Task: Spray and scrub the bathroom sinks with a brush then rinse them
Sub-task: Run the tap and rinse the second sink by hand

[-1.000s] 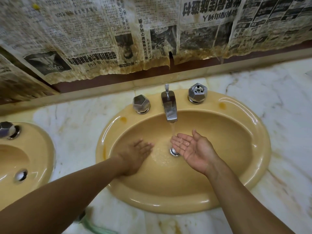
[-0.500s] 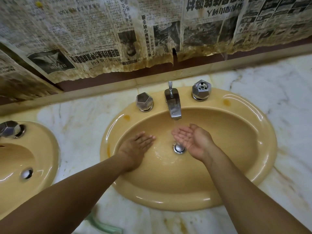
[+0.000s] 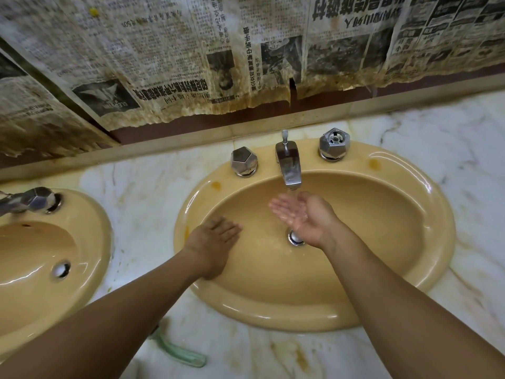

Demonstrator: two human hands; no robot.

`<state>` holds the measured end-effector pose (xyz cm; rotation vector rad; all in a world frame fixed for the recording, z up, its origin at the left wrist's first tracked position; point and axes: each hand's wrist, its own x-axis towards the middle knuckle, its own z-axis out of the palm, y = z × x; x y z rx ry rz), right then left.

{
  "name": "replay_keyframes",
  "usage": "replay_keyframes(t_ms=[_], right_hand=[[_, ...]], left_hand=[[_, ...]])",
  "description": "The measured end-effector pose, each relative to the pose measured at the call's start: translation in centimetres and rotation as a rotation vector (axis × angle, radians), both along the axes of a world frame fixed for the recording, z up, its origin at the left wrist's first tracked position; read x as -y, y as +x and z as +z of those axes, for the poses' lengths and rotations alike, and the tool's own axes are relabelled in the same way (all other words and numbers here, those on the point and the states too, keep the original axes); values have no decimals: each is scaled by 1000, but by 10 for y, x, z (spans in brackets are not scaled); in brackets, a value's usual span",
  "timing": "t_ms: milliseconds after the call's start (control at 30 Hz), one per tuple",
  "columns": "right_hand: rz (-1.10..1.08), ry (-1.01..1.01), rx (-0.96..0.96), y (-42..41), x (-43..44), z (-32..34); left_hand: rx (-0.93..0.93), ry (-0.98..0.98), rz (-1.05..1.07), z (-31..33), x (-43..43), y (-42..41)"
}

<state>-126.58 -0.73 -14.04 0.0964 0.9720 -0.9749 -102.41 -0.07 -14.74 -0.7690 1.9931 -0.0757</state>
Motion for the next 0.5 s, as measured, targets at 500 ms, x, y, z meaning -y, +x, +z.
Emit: replay_keyframes(t_ms=[500], right_hand=[[-58,40,48,-38,-13,-10]], left_hand=[[70,347,188,41,-9,-10]])
